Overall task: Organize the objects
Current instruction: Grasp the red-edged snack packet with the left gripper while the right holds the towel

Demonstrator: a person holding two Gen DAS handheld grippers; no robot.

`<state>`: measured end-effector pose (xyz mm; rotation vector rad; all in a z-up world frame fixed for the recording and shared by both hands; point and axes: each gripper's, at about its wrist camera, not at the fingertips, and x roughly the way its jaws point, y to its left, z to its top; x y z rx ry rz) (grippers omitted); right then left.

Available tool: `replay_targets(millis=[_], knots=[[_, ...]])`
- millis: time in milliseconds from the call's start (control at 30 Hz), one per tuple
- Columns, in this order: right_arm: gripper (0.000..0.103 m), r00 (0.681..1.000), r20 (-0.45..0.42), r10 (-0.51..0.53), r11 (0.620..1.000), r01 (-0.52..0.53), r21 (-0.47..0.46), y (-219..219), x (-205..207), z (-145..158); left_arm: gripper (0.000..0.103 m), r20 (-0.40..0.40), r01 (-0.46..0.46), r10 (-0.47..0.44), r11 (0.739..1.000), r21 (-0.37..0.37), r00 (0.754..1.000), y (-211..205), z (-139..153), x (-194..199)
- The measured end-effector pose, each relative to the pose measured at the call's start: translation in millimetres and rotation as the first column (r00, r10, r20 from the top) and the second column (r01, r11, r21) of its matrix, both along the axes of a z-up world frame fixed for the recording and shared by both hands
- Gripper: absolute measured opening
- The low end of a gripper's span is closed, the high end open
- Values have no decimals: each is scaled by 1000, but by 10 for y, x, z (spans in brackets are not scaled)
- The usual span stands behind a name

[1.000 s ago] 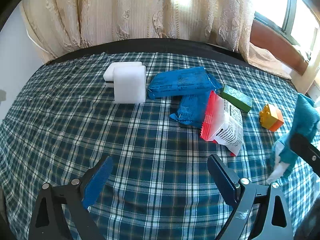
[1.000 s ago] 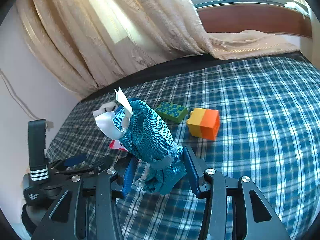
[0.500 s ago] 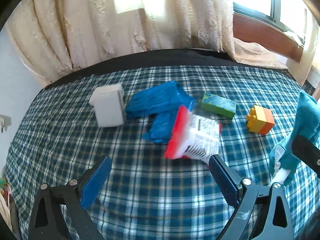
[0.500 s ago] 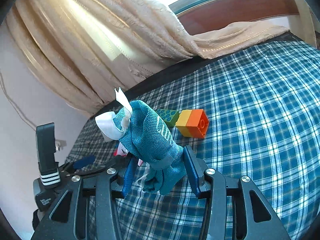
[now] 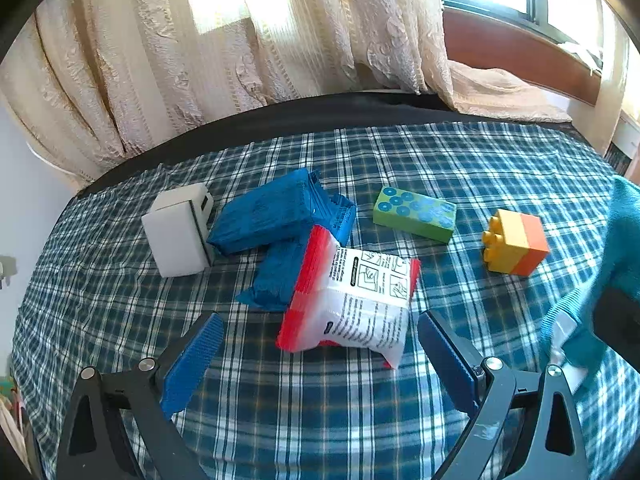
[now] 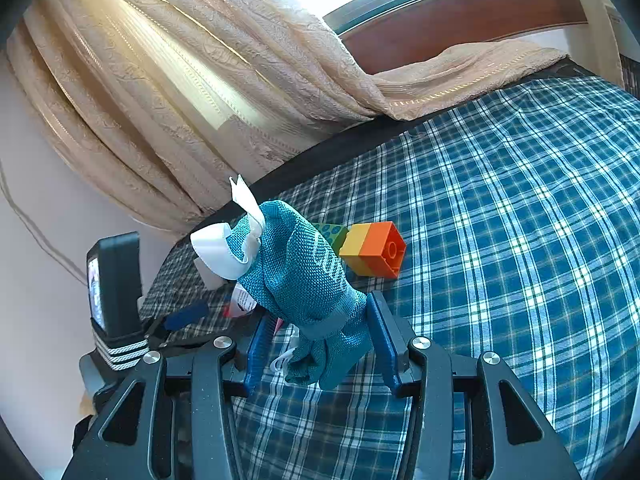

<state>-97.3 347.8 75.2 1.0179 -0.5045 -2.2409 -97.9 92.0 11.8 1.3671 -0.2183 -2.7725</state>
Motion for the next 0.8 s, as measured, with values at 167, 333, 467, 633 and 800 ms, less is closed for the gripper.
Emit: replay_targets(millis=[167, 333, 467, 633, 800], knots=[[47, 1000, -7, 2, 1000, -2, 6, -16, -1, -24, 100, -9, -8, 8, 1000, -12, 1000, 5, -50, -53], [47, 1000, -10, 6, 1000, -6, 20, -44, -3, -56, 85, 2, 12, -12, 1000, 12, 1000, 5, -98, -87], [47, 1000, -12, 10, 999, -10, 37, -77, 3, -81, 65, 0, 43, -43, 999, 28, 999, 22, -81, -62], [47, 1000, -12, 8, 999, -8, 42, -97, -3, -104, 45, 8, 54, -54, 998, 45, 999, 3, -52, -29], [47, 1000, -13, 7, 999, -7, 44, -99, 0, -102, 43, -14, 47, -46, 996, 76, 999, -69, 57, 37]])
